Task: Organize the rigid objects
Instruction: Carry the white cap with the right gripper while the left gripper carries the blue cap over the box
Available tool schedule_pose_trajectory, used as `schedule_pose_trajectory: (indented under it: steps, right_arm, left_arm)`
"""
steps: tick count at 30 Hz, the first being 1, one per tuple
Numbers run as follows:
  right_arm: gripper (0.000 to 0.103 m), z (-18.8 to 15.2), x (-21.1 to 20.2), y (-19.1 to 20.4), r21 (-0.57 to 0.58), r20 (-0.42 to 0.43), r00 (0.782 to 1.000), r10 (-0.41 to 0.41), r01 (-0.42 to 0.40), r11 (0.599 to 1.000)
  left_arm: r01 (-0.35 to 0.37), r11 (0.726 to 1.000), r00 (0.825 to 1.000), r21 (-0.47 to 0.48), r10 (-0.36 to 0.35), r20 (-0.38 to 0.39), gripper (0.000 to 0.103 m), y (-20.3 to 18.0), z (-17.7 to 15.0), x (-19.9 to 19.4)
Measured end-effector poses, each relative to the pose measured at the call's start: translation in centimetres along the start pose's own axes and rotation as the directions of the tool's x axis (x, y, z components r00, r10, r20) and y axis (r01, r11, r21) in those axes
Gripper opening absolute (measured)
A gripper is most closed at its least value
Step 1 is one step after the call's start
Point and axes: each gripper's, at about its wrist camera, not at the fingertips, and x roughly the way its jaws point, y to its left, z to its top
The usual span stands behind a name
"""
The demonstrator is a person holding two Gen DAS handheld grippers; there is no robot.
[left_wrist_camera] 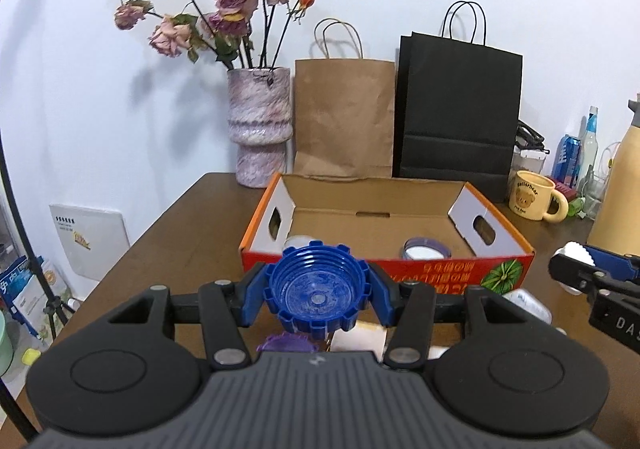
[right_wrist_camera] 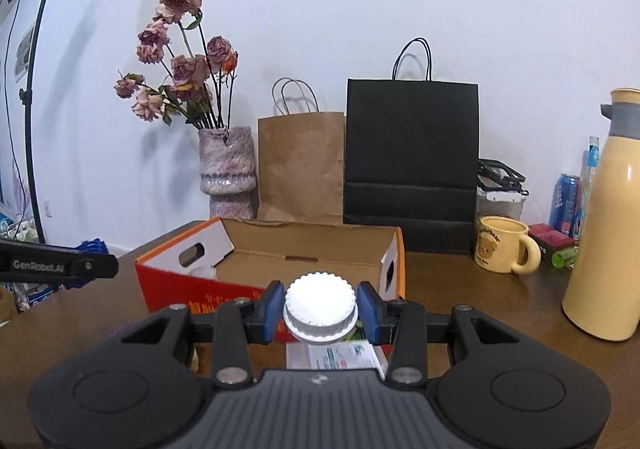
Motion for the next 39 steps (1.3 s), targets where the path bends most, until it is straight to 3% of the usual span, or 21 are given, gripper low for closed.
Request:
schedule_pose_trajectory:
  steps: [21,39]
  right_arm:
    - [0.039,3.7,6.6,0.2,0.034,0.023,1.000,0.000,-0.001,0.999]
    - [0.039,4.5,13.2,-0.7,0.042,-0.021,1.000,0.004,-0.003,0.999]
  left_arm:
    - [0.002,1.000,1.000,-0.031,-0.002,0.007,0.054,-1.3,4.1,6.4]
    - [-0.025,0.998,1.000,-0.051,0.024,-0.015,0.054,-1.6,6.0,12.2]
